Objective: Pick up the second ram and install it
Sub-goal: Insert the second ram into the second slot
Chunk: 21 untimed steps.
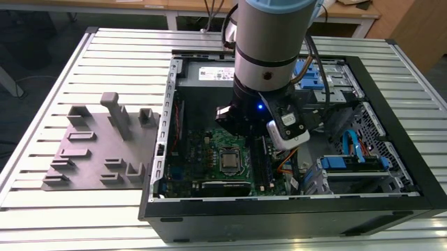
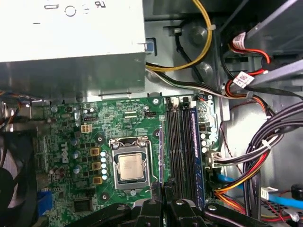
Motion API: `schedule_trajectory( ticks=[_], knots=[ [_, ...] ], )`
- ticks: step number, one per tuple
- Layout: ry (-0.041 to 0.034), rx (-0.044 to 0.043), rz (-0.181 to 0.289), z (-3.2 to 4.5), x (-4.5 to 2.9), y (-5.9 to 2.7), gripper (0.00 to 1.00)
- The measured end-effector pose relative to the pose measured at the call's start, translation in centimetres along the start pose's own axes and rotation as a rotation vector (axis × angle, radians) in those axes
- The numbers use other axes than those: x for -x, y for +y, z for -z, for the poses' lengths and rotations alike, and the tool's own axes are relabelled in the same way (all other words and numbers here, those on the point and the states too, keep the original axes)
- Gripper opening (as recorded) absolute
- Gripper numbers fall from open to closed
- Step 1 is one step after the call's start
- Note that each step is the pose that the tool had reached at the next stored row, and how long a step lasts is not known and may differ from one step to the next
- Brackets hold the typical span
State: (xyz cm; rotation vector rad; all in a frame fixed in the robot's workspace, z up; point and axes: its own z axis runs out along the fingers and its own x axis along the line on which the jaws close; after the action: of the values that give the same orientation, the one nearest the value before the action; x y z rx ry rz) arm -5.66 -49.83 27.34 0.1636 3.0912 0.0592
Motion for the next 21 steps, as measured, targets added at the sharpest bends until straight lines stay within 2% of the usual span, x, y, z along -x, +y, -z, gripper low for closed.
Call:
schedule_trajectory(
  ticks=[2,5,7,14,21],
  knots=[
    [-0.0001,-0.0001,-0.001,0.0,0.0,0.0,0.14],
    [0.0011,0.0012,0.028,-0.02,0.06,0.01,0.14],
    [0.0016,0.0019,0.032,-0.14,0.38,0.09,0.14],
    [0.0034,0.0018,0.036,-1.45,1.38,0.58,0.14],
    [0.0041,0.0024,0.054,-2.74,1.74,0.88,0.14]
  ],
)
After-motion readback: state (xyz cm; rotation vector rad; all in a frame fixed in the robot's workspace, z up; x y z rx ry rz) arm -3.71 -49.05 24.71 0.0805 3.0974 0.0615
